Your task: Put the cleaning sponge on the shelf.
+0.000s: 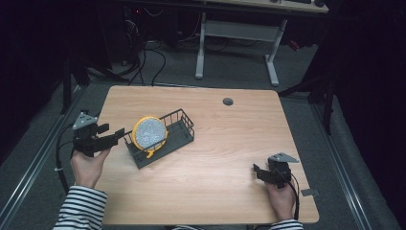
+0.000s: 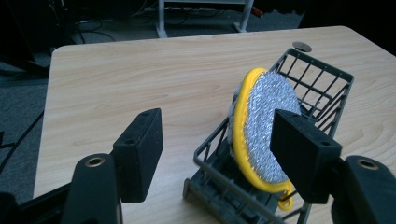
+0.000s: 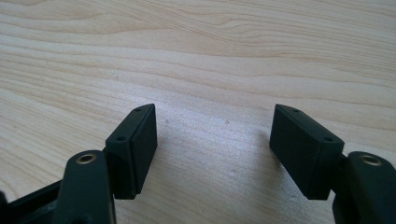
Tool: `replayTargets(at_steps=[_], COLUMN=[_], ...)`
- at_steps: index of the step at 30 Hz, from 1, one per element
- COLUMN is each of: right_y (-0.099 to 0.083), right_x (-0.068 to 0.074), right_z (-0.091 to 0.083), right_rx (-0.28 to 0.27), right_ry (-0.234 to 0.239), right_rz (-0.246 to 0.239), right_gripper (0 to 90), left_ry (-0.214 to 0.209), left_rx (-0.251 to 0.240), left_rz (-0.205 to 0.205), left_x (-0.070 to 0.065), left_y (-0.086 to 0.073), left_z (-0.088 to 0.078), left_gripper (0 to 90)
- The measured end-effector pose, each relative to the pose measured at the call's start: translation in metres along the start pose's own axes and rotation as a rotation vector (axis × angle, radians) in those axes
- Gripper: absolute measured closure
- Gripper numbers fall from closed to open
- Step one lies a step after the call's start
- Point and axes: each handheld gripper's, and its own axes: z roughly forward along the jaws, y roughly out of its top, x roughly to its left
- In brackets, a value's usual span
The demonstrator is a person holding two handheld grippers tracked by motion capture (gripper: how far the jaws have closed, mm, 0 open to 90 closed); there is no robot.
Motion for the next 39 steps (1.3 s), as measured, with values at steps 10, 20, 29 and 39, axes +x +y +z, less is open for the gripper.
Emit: replayTargets(at_steps=[10,20,29,39], right_y=[0.000,0.000,0.000,0.000], right_x=[0.000,0.000,0.000,0.000], right_z=[0.000,0.000,0.000,0.000], right_rx=[0.000,0.000,0.000,0.001], right_ry=[0.000,-0.001,-0.001,-0.002], right_rz=[0.000,-0.001,-0.001,-0.001], right_gripper=[32.3,32.2,32.3,32.2], left_ry=[0.035,0.051,0.084,0.107], left_rx=[-0.026,-0.030,0.002,0.037], left_rz=[-0.089,-0.138,-0.143,-0.145], left_x=[0.018,0.025,0.023,0.022], left_y=[-0.047,-0.071,-0.092,-0.110], left_z=[-0.016,-0.023,-0.019,-0.009], left_gripper=[34.6,34.7,34.2,33.7])
